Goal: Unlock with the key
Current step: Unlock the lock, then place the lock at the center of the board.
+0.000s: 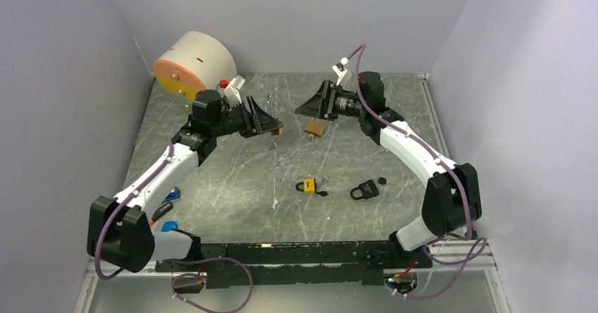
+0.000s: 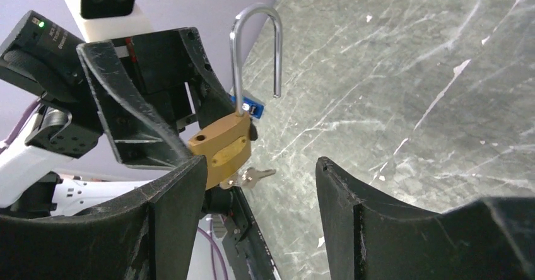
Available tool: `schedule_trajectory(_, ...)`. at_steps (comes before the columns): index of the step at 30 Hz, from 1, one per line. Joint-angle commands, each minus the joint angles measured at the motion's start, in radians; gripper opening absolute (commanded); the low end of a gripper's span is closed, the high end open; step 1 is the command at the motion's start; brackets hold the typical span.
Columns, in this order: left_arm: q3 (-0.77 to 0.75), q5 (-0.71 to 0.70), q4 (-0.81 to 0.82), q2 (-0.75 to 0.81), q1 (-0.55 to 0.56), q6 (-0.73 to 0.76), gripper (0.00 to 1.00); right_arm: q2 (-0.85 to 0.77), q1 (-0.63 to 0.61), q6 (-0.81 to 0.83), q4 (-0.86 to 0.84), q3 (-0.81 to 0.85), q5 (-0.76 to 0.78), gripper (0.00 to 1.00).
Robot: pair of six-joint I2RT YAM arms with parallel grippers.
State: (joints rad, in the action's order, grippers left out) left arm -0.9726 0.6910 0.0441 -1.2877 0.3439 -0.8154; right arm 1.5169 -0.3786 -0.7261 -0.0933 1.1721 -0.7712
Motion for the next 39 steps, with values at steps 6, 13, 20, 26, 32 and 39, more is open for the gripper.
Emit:
schedule_trajectory(6, -0.005, -0.462, -0.373, 0.047, -0.003, 0.029, 0.09, -0.004, -0.005, 0.063, 0.139, 0.043, 0.083, 0.65)
schedule_trajectory(13, 0.110, -0.743, -0.527, 0.116, -0.014, -0.109, 0.09, 0.016, -0.005, 0.072, 0.181, 0.037, 0.096, 0.64)
schedule_trajectory(20, 0.154, -0.917, -0.703, 0.139, -0.051, -0.240, 0.11, 0.042, -0.003, 0.068, 0.210, 0.045, 0.095, 0.62)
schedule_trajectory(26, 0.197, -0.941, -0.712, 0.129, -0.092, -0.256, 0.11, 0.044, -0.003, 0.068, 0.222, 0.045, 0.098, 0.62)
schedule_trajectory(32, 0.219, -0.843, -0.596, 0.032, -0.154, -0.191, 0.12, 0.055, -0.003, 0.064, 0.232, 0.049, 0.096, 0.61)
schedule_trajectory(39, 0.179, -0.721, -0.459, -0.126, -0.247, -0.080, 0.15, 0.056, -0.004, 0.080, 0.244, 0.048, 0.077, 0.61)
